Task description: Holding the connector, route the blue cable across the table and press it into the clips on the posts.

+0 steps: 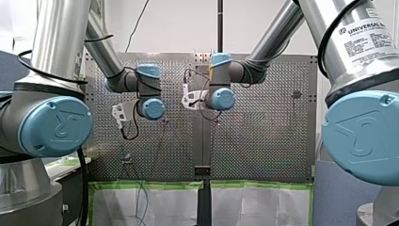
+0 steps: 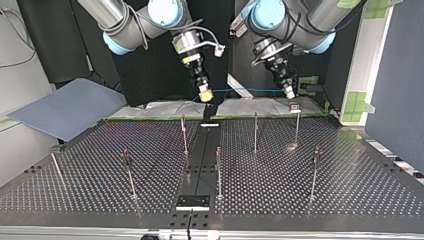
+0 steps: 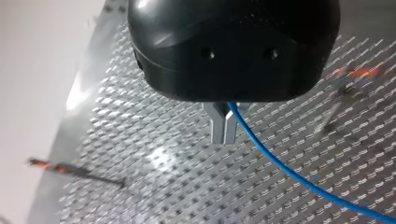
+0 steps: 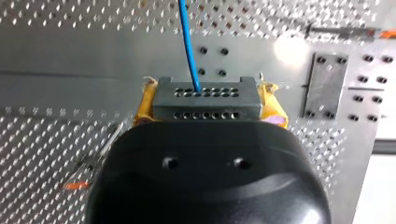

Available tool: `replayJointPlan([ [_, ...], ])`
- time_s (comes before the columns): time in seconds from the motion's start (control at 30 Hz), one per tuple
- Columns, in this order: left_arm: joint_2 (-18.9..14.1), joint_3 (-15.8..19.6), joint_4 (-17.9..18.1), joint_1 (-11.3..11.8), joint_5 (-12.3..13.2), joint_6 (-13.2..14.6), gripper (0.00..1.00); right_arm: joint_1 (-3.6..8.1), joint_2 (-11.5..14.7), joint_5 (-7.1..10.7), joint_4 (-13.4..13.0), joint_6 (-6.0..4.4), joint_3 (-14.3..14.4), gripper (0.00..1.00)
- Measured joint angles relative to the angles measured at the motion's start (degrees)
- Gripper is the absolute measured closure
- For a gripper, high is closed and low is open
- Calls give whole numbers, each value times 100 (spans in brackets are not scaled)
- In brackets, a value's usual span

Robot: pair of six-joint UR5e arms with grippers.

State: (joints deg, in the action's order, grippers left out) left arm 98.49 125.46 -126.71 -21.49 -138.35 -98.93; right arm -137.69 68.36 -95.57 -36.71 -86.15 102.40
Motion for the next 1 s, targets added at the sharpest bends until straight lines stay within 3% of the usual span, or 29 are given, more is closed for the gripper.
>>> replayJointPlan([
  [0.13, -175, -164, -175, 173, 77, 71, 100, -2, -72, 207, 225, -30, -226, 100],
  [0.37, -497, -263, -499, 484, 218, 171, 100, -52, -358, 393, 591, -46, -592, 100],
  [0.67, -954, -269, -954, 578, 395, 236, 100, -114, -421, 432, 1009, -110, -1011, 100],
  [0.83, -1191, -285, -1195, 582, 604, 320, 100, -163, -423, 422, 1251, -113, -1251, 100],
  [1.0, -1480, -426, -1480, 585, 890, 230, 100, -198, -424, 394, 1533, -114, -1535, 100],
])
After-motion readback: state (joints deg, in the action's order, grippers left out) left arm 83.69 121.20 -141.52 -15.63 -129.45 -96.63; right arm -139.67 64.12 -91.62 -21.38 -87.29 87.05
